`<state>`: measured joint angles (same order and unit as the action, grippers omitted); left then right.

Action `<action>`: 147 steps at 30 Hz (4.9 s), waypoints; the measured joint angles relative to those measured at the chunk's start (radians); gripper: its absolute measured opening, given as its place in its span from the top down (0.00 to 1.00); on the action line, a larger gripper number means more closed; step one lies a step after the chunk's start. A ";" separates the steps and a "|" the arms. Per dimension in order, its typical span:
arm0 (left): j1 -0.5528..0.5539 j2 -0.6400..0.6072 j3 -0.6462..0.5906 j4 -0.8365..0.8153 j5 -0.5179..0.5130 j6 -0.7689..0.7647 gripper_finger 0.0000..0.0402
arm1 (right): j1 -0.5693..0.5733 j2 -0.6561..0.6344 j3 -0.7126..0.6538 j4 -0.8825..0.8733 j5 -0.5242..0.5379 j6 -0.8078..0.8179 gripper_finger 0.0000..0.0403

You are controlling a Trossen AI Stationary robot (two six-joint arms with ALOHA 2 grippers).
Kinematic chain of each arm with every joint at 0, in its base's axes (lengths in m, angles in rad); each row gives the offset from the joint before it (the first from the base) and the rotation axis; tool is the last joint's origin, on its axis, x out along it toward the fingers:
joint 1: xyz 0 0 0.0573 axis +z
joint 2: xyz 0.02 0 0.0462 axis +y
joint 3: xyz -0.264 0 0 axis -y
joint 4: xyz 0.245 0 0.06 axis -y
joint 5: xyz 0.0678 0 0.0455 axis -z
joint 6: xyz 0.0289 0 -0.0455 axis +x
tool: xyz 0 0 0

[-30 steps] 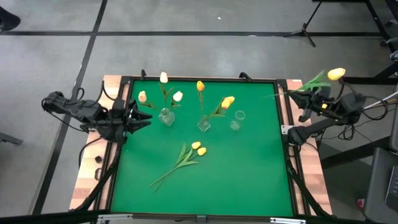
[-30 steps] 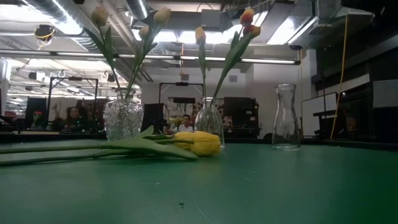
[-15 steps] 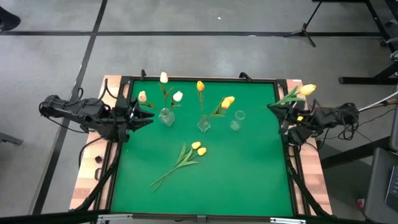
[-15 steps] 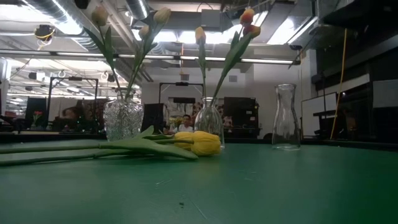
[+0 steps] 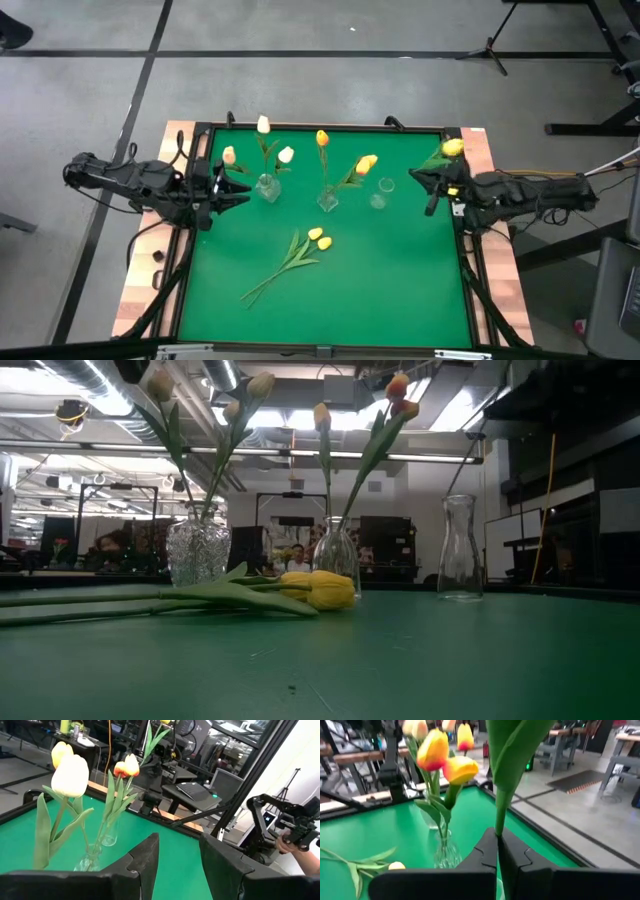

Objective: Sort flowers into vase by color
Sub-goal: Put the left yellow flower into the right transparent vase, then put the right yellow flower into the right transparent vase

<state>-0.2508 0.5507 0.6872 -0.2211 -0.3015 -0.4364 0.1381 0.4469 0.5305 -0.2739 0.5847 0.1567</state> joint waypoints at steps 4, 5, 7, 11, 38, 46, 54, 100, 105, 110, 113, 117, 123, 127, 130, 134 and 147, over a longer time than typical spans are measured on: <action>0.000 0.000 0.000 -0.016 0.000 -0.001 0.65 | -0.149 0.041 0.020 -0.020 -0.148 0.025 1.00; 0.000 0.000 0.000 -0.021 0.000 -0.002 0.65 | -0.181 0.054 0.022 -0.020 -0.188 0.029 1.00; 0.000 0.000 0.000 -0.027 0.000 -0.002 0.65 | -0.240 0.080 0.029 -0.016 -0.276 0.040 1.00; 0.000 0.000 0.000 -0.027 0.000 -0.002 0.65 | -0.314 0.110 0.051 -0.026 -0.387 0.043 1.00; 0.000 0.000 0.000 -0.079 0.000 -0.020 0.65 | -0.329 0.309 0.112 -0.112 -0.333 0.069 0.96; 0.000 0.000 0.000 -0.095 0.000 -0.028 0.65 | -0.329 0.335 0.112 -0.076 -0.363 0.075 0.86; 0.000 0.000 0.000 -0.117 -0.014 -0.036 0.65 | -0.329 0.334 0.115 -0.078 -0.395 0.075 0.68; -0.434 0.865 0.001 0.006 -0.248 -0.479 0.65 | 0.026 0.417 0.326 -0.148 -0.488 0.204 0.61; -0.462 0.925 0.001 0.009 -0.294 -0.479 0.65 | 0.026 0.425 0.326 -0.148 -0.487 0.205 0.61; -0.462 0.983 0.001 0.033 -0.282 -0.480 0.65 | 0.026 0.447 0.325 -0.146 -0.487 0.206 0.61; -0.462 1.009 0.001 0.077 -0.270 -0.474 0.65 | 0.026 0.460 0.325 -0.152 -0.487 0.206 0.61; -0.461 1.025 0.000 0.084 -0.264 -0.477 0.65 | 0.026 0.484 0.325 -0.149 -0.488 0.206 0.61; -0.465 1.037 0.000 0.085 -0.265 -0.473 0.65 | 0.025 0.508 0.325 -0.142 -0.497 0.206 0.61; -0.465 1.058 0.000 0.106 -0.269 -0.470 0.65 | 0.025 0.514 0.325 -0.144 -0.498 0.206 0.61; -0.465 1.090 0.000 0.127 -0.262 -0.473 0.65 | 0.025 0.513 0.325 -0.142 -0.498 0.206 0.61; -0.465 1.116 0.000 0.143 -0.257 -0.496 0.65 | 0.026 0.513 0.325 -0.140 -0.498 0.211 0.61; -0.426 1.118 0.000 0.135 -0.261 -0.500 0.79 | 0.026 0.513 0.325 -0.140 -0.499 0.232 0.61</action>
<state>-0.6763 1.6691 0.6872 -0.0856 -0.5629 -0.9360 0.1638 0.9600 0.8558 -0.4137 0.0860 0.3889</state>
